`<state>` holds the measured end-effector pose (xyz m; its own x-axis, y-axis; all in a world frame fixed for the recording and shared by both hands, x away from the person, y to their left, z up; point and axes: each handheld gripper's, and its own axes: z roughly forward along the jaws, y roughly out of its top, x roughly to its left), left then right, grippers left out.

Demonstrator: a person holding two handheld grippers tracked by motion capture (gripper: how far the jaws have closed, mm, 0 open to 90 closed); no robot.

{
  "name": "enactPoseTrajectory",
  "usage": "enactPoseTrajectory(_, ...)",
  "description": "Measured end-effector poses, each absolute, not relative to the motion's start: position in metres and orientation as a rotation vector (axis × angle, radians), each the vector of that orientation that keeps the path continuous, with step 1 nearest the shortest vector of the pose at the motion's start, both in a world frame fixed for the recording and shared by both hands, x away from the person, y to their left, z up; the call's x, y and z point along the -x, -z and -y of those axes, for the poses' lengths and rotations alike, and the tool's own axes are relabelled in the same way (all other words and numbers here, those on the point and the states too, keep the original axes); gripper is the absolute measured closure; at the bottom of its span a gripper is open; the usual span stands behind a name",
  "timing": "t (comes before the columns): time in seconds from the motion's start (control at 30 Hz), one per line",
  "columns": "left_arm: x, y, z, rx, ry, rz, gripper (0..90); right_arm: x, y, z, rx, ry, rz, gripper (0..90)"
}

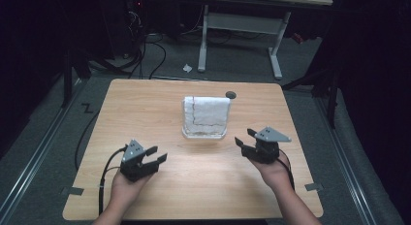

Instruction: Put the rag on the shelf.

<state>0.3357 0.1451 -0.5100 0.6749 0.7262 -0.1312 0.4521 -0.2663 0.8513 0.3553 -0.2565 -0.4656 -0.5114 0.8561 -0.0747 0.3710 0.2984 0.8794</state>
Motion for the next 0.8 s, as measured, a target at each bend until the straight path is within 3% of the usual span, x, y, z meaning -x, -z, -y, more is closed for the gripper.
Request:
enactPoseTrajectory(0.23, -0.314, 0.523, -0.136, -1.991, -0.367, -0.868, 44.8, -0.321, 0.516, 0.260, -1.203, -1.078, -2.073, 39.5)
enactPoseTrajectory(0.3, -0.319, 0.529, -0.137, -2.013, -0.329, -0.918, 44.9, -0.310, 0.529, 0.264, -1.217, -1.059, -2.072, 44.5)
enactPoseTrajectory(0.8, -0.324, 0.536, -0.130, -2.028, -0.323, -0.919, 43.1, -0.315, 0.534, 0.278, -1.237, -1.024, -2.081, 41.6)
